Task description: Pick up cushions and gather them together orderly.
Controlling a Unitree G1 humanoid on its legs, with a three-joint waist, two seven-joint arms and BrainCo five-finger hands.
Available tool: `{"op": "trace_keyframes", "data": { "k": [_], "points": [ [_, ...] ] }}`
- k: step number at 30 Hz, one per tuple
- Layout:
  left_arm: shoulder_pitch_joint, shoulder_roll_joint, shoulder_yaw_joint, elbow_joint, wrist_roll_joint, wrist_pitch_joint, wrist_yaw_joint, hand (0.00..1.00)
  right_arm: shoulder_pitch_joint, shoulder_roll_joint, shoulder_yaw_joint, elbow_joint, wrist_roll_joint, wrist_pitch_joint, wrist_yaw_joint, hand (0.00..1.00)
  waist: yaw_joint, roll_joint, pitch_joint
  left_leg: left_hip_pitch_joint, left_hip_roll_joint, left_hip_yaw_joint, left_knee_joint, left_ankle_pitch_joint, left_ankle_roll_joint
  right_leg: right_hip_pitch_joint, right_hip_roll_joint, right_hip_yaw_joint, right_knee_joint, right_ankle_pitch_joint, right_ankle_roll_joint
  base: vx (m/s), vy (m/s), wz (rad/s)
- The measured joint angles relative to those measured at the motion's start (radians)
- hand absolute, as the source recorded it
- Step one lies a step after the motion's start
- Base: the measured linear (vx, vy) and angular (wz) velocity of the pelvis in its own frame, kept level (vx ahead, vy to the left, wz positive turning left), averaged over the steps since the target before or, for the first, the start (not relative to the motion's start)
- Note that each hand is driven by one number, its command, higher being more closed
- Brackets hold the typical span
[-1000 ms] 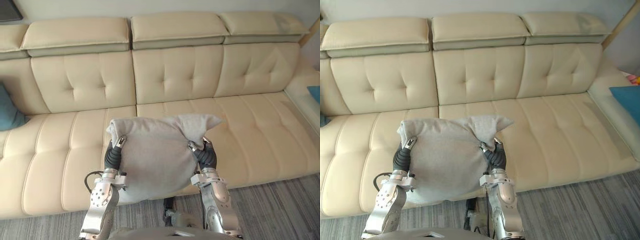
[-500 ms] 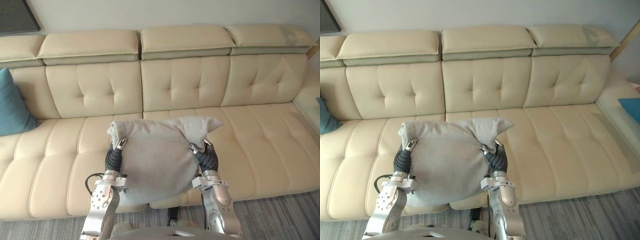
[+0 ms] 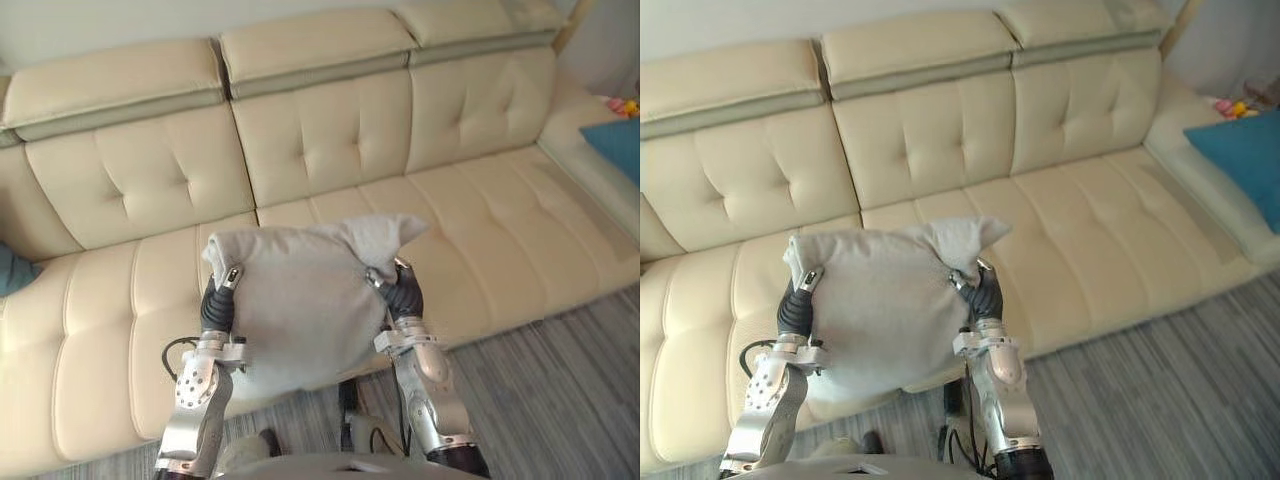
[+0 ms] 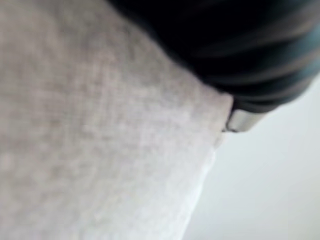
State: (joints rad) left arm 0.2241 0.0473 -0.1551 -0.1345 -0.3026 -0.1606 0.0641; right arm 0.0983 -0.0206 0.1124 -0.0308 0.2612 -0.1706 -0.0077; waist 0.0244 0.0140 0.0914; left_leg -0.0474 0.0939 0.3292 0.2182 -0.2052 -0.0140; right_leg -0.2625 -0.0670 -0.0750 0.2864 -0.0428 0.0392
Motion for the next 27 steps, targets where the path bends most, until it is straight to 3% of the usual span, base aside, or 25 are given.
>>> {"op": "trace_keyframes", "data": {
  "k": [1,3,6,14,21,27],
  "points": [
    [0.001,-0.005,0.000,0.000,0.000,0.000,0.011,1.00,-0.007,0.003,0.001,0.015,0.000,0.000,0.000,1.00,0.005,-0.008,-0.004,-0.004,-0.001,-0.033,0.004,0.006,-0.007,0.053,0.003,-0.008,-0.067,-0.013,0.018,-0.02,-0.061,0.32],
    [0.003,-0.012,-0.006,-0.001,0.000,-0.001,0.022,1.00,-0.009,0.001,0.000,0.012,0.000,-0.001,-0.003,1.00,0.002,0.003,-0.009,-0.028,0.000,-0.080,-0.037,0.046,-0.015,0.096,0.015,-0.057,-0.189,0.057,0.007,-0.05,-0.068,0.56],
    [0.004,-0.016,-0.010,-0.001,0.000,0.000,0.034,1.00,-0.006,0.001,0.001,0.012,-0.001,0.000,-0.007,1.00,0.007,0.003,-0.008,-0.036,-0.007,-0.122,-0.101,0.107,-0.023,0.125,0.021,-0.105,-0.280,0.109,-0.008,-0.01,-0.082,0.56],
    [0.003,-0.018,-0.026,-0.001,0.000,0.000,0.045,1.00,0.009,0.014,-0.002,0.013,-0.004,0.001,-0.027,1.00,0.008,0.002,-0.009,0.009,-0.017,-0.195,-0.170,0.159,-0.035,0.216,0.035,-0.163,-0.367,0.134,-0.017,-0.03,-0.022,0.26],
    [-0.051,-0.016,-0.041,0.042,0.002,0.001,0.091,1.00,-0.019,0.013,-0.001,0.017,-0.038,0.003,-0.078,1.00,0.006,0.001,-0.011,-0.025,-0.017,-0.196,-0.189,0.181,-0.041,0.172,0.033,-0.164,-0.371,0.139,-0.019,-0.01,0.003,0.00],
    [-0.344,0.016,-0.011,0.181,0.006,0.001,0.198,1.00,-0.340,0.002,-0.012,0.174,-0.105,0.005,-0.206,1.00,-0.002,-0.003,0.000,-0.156,-0.019,-0.192,-0.206,0.228,-0.045,0.029,0.031,-0.161,-0.366,0.186,-0.035,-0.02,-0.001,-0.02]
  ]
}}
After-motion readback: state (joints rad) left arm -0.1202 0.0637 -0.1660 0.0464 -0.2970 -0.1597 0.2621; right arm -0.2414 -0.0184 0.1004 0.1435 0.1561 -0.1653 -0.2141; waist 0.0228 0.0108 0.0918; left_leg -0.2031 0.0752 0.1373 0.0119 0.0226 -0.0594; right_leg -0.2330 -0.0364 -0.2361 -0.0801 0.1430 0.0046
